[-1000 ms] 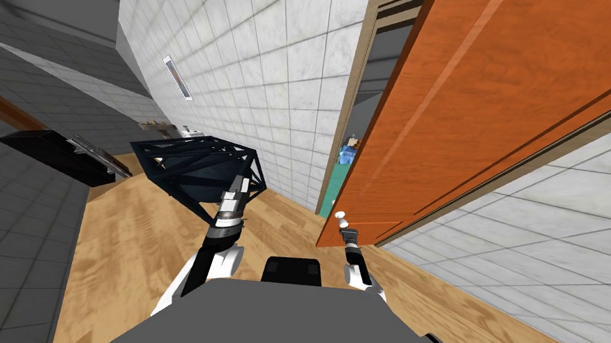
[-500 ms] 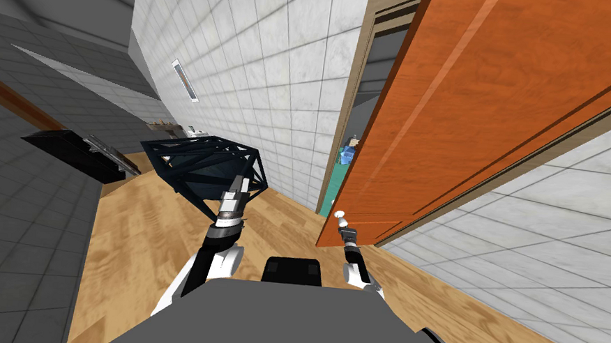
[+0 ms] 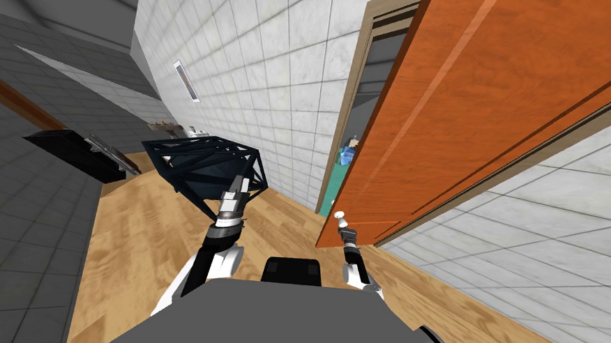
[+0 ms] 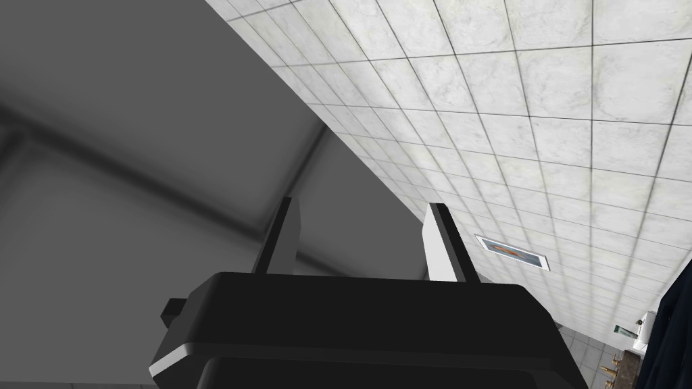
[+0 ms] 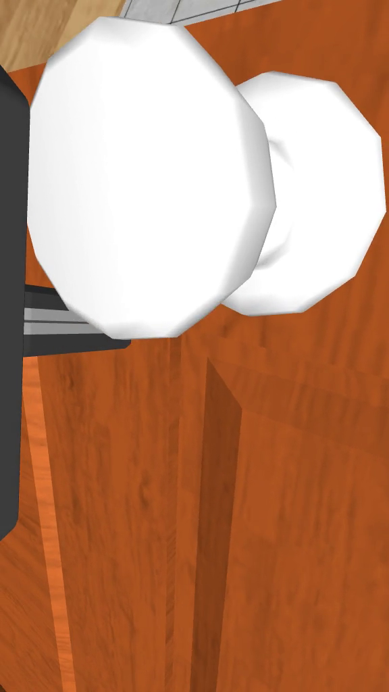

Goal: Pull the door open

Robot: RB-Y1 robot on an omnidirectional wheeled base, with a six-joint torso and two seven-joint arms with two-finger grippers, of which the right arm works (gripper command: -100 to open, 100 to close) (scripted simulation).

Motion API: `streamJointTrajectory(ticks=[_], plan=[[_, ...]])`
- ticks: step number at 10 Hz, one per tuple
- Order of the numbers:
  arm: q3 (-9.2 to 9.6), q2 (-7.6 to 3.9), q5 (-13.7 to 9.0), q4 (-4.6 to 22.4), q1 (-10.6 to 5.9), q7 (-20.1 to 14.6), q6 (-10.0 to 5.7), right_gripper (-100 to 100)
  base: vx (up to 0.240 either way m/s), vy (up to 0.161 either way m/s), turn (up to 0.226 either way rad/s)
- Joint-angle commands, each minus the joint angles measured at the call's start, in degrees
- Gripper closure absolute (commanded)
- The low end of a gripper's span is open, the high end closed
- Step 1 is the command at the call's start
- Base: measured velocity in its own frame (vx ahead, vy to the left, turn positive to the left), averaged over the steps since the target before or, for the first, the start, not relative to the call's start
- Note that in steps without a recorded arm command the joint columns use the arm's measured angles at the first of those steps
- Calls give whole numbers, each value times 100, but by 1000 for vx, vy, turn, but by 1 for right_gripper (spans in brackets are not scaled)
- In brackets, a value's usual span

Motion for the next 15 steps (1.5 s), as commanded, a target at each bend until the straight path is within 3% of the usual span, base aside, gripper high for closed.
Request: streamJointTrajectory(ticks=[1,6,9,11,12,13,15], plan=[[87,93,44,-229,-7,33,-10,-100,5,10,14],[122,95,-16,-250,0,-145,-4,-100,-12,-8,9],[204,100,-154,-296,16,-553,9,-100,-33,-17,34],[218,100,-177,-304,18,-618,12,-100,-43,-28,29],[81,-10,-242,-365,163,-546,113,-100,0,-33,-32],[24,-85,-308,-442,127,-548,398,-100,-10,-12,-48],[-30,-164,-380,-526,14,-590,702,-100,-27,40,-37]])
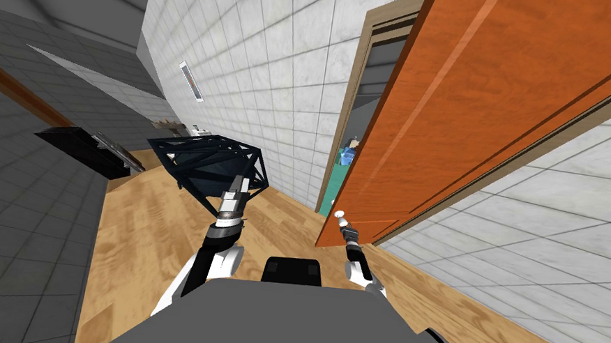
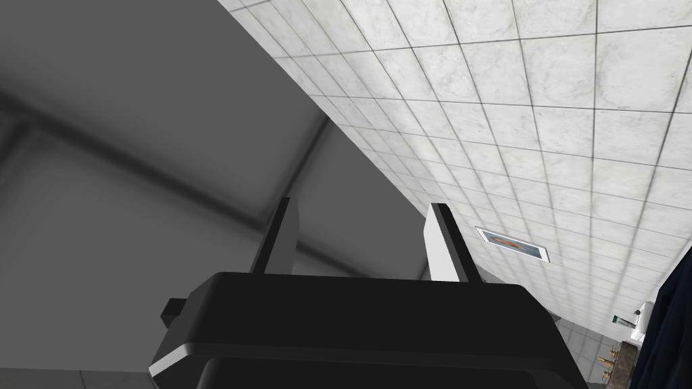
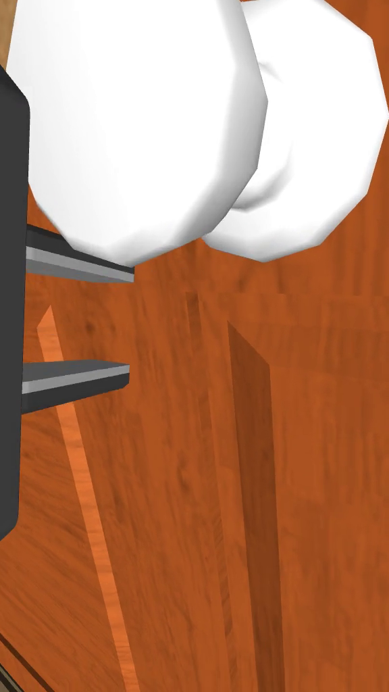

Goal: Pull the door open

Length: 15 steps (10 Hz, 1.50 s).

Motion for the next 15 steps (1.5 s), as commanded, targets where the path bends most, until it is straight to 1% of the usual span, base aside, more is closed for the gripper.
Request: streamJointTrajectory(ticks=[1,2,3,4,6,7,8,13,14,15], plan=[[7,31,-6,-234,-23,25,91,-100,-31,45,0],[7,31,-6,-234,-23,25,91,-100,-13,17,27],[-30,-24,-56,-292,-101,-5,303,-100,-28,21,-26],[-48,-51,-79,-320,-138,-19,403,-100,-34,48,-13],[-48,-51,-79,-320,-138,-19,403,-100,-19,23,-4],[-72,-145,-99,-175,-79,-86,429,-100,11,-22,-29],[-72,-145,-99,-175,-79,-86,429,100,13,-19,7],[-72,-145,-99,-175,-79,-86,429,100,-1,1,-2],[52,-191,-43,-164,4,-175,256,-100,-108,-73,126],[99,-198,-21,-172,23,-203,193,-100,-170,-127,119]])
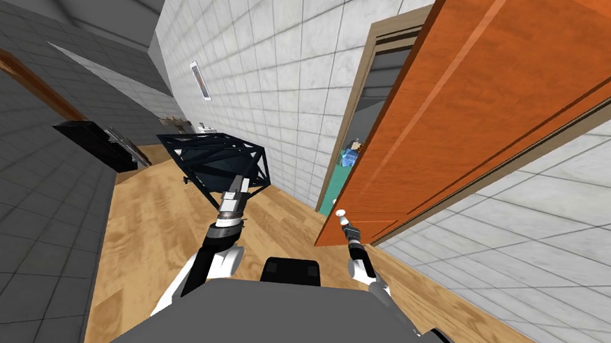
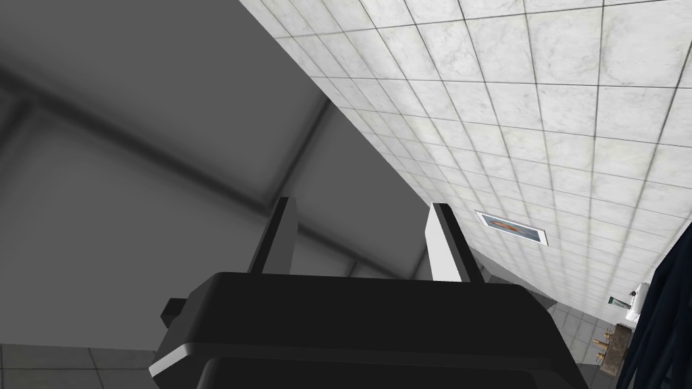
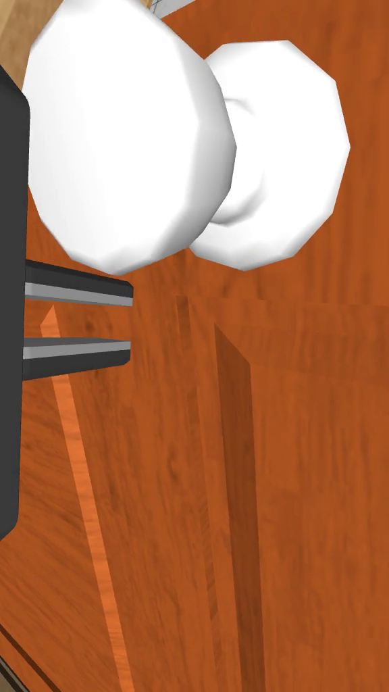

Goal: Pull the door open

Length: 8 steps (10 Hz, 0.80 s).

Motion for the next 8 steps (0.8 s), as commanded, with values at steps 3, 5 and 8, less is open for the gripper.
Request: streamJointTrajectory(ticks=[3,5,8], plan=[[315,14,145,-61,123,-166,-392,-100,-127,-84,73],[435,-2,201,-81,172,-237,-553,-100,-113,-57,106],[607,-24,281,-111,242,-339,-785,-100,-99,-69,65]])
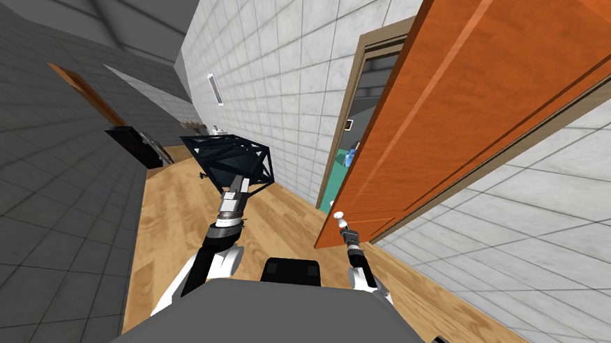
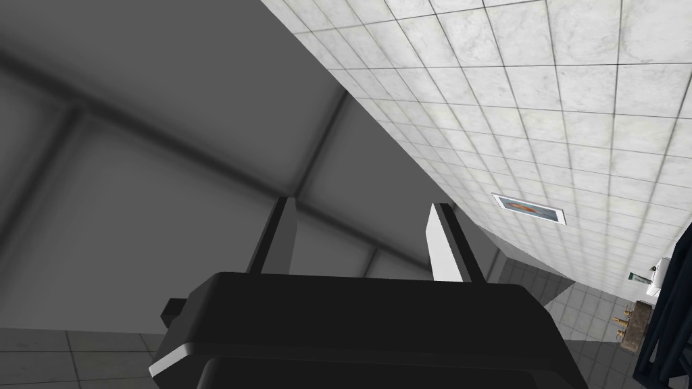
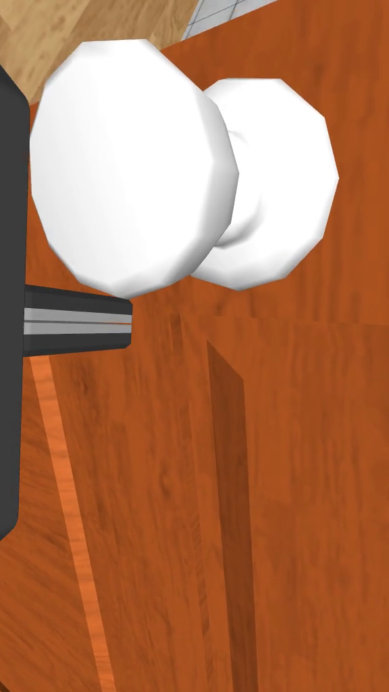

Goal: Pull the door open

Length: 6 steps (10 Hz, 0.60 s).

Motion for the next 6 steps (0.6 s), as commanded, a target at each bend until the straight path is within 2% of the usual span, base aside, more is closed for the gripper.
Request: streamJointTrajectory(ticks=[1,2,6], plan=[[177,51,84,-74,23,-82,-170,-100,-100,-61,79],[177,51,84,-74,23,-82,-170,-100,-63,-19,26],[344,30,161,-103,90,-180,-393,-100,-63,-45,48]])
